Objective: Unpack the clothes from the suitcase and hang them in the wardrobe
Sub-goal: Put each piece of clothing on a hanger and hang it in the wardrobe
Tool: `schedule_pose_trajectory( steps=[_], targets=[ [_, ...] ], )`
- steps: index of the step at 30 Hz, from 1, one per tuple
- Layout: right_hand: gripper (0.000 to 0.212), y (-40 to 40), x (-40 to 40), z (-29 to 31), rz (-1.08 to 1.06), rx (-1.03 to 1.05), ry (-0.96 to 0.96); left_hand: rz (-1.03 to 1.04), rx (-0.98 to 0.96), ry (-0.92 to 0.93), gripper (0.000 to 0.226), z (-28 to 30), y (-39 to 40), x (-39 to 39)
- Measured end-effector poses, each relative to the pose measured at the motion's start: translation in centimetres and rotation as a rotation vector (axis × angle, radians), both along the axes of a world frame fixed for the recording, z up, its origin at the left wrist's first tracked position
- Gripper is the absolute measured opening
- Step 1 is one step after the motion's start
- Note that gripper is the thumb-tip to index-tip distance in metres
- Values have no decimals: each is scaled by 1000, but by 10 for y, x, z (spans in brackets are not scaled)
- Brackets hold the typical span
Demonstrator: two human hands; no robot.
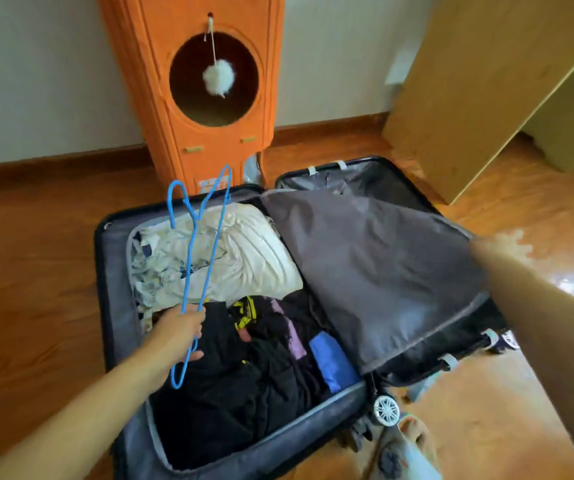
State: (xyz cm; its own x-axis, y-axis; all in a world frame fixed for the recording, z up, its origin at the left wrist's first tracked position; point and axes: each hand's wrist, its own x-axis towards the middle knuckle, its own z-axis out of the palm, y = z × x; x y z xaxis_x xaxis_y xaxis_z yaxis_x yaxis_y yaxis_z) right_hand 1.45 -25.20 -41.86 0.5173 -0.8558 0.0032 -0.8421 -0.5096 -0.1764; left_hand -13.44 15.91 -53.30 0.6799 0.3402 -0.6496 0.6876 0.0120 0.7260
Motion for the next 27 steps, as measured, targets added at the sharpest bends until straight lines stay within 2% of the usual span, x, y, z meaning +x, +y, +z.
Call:
schedule_pose_trajectory(
  steps=[1,2,5,8,10,12,13,14,15,16,18,19,21,23,25,27],
  targets=[
    [58,-4,-1,-13,245,248,85,-32,-4,0,9,0,-7,3],
    [65,4,4,-23,402,365,167,-62,-13,-2,10,0,-14,5],
    [76,68,8,-45,783,668,180,-145,11,-25,11,8,-35,7],
    [101,146,-17,-51,1048,1142,323,-315,147,-50,41,19,-53,8],
    [113,182,-34,-50,1177,1244,265,-449,279,-50,57,20,-67,6],
    [101,208,-41,-49,1170,1275,5,-607,387,-29,71,16,-78,0],
    [82,219,-42,-45,1097,1338,-148,-680,383,-38,77,14,-81,-2],
    [53,226,-38,-41,992,1408,-293,-746,348,-65,84,12,-81,-4],
    [28,229,-33,-38,872,1421,-407,-807,281,-81,91,11,-79,-5],
    [24,226,-24,-37,783,1371,-475,-860,199,-79,96,11,-73,-5],
    [30,213,-4,-43,767,1175,-456,-917,139,-39,101,5,-56,-6],
    [31,204,3,-46,809,1042,-424,-940,187,12,99,-3,-46,-9],
    [31,184,11,-51,901,757,-367,-1094,478,143,83,-21,-29,-20],
    [33,166,14,-53,993,562,-321,-1262,741,166,53,-34,-19,-33],
    [31,155,17,-55,1052,495,-305,-1246,786,141,14,-38,-14,-37],
    [20,152,21,-57,1036,469,-309,-1281,737,194,25,-26,-15,-34]
  ],
)
